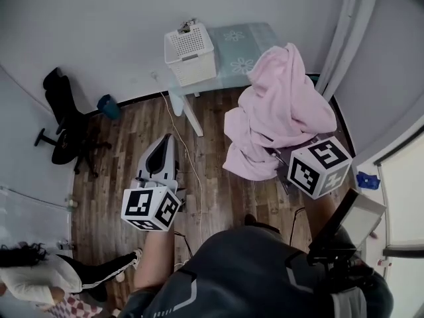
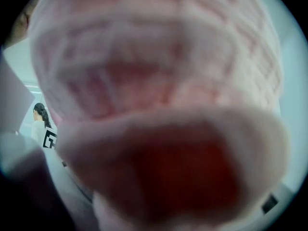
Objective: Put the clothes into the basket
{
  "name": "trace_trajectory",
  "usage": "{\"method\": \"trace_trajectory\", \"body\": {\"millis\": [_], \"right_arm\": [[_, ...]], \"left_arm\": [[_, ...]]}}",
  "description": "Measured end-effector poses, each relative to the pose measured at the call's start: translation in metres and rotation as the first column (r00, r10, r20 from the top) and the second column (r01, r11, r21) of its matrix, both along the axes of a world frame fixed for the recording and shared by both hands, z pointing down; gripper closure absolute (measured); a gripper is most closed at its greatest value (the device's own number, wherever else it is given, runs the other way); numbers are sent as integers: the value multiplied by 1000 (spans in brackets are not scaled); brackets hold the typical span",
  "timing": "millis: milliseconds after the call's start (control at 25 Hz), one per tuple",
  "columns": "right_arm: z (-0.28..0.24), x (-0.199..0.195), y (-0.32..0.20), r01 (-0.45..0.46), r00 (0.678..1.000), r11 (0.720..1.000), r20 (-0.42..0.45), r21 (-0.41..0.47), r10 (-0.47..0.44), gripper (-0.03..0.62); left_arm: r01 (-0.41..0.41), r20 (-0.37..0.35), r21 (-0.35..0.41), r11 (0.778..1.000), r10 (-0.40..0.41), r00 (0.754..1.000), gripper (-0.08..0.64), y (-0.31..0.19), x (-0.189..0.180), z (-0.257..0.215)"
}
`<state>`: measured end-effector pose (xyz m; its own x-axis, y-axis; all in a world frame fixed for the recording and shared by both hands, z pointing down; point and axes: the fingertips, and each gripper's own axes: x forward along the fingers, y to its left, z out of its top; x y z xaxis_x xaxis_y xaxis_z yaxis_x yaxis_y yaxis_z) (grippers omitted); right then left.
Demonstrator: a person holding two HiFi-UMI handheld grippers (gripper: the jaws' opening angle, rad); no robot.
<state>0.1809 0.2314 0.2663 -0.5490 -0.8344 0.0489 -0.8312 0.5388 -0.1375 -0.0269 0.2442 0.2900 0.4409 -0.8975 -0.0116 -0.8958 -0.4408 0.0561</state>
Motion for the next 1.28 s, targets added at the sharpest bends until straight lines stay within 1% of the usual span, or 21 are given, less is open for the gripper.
{"method": "trace_trajectory", "body": {"millis": [80,200,280,400,480,560,680,880,1080,1280], "right_arm": [[3,17,-32,3,1000,1000,-1,-7,-3,244],[11,47,-94,30,999,999,13,-25,-30,244],[12,57,-116,39,999,999,5,-19,-39,244],[11,53,-122,33,999,999,-24,-2,-33,244],[15,44,-122,43,999,999,-20,-14,-44,244],[19,42,-137,54,998,998,-14,-28,-55,244],[23,41,-167,57,998,998,-12,-36,-57,243],[21,20,-199,40,999,999,-12,-30,-40,244],[19,-21,-233,20,1000,999,-6,-34,-20,243],[10,-56,-275,5,1000,999,-17,-33,-6,243]], "left_arm": [[12,2,-10,1000,-12,1000,551,-28,14,0],[39,45,-25,999,-38,998,551,-79,43,3],[52,61,-27,998,-50,997,551,-97,52,2],[49,37,-39,998,-48,998,551,-96,49,3],[41,35,-51,998,-39,999,551,-95,44,7],[42,48,-57,997,-39,998,551,-110,44,9],[48,39,-47,998,-47,998,551,-144,42,12],[24,27,-40,999,-23,999,551,-184,22,17],[3,15,-15,1000,-3,1000,551,-224,-19,10],[-1,-20,0,1000,1,1000,551,-270,-59,4]]}}
